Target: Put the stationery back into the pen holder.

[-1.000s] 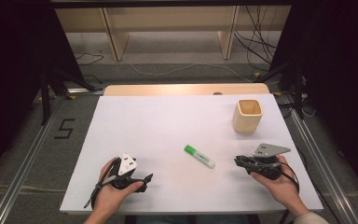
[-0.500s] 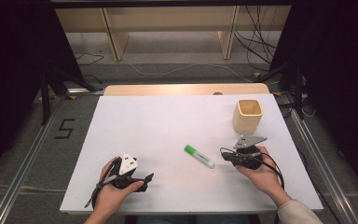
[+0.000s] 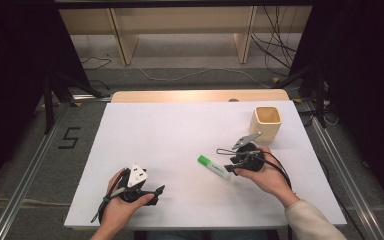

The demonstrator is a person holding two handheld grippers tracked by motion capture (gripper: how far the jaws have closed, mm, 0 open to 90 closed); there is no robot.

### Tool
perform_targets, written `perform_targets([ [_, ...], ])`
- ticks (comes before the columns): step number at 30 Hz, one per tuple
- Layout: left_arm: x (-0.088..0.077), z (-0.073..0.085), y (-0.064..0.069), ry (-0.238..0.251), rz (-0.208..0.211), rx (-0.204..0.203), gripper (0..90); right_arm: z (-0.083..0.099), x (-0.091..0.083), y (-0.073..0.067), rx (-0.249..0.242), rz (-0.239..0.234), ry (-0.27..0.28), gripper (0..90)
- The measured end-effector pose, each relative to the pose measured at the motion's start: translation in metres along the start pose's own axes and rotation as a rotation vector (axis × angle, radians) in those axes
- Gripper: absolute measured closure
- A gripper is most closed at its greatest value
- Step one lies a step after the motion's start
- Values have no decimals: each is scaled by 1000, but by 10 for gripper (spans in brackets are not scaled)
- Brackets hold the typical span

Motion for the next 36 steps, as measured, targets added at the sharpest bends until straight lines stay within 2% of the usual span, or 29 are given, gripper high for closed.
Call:
perform_targets([
  [4,0,0,0,-1,2,3,163,-7,8,-6,-19,-8,-91,538],
  [9,1,0,0,-2,3,2,164,-14,16,-13,-39,-9,-176,505],
  [16,1,0,1,-1,7,3,164,-22,20,-17,-90,8,-269,516],
  [21,1,0,1,-4,8,3,164,-24,22,-17,-103,18,-352,527],
  [25,1,0,1,-4,9,3,164,-25,25,-17,-120,23,-395,535],
  [28,1,0,1,-1,8,0,164,-26,26,-18,-116,20,-419,537],
  [31,1,0,1,-2,8,0,164,-27,27,-20,-107,14,-427,539],
  [36,1,0,1,-2,9,1,164,-28,30,-21,-119,16,-439,542],
])
Point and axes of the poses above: each handheld gripper's, and its own axes: x roughly forward along the jaws, z roughly out of its underside, y roughly to its right, the point moved 9 cm from there along x, roughly forward along the jaws, and after that the axes turned 10 degrees about -y, right-handed, at the moved point
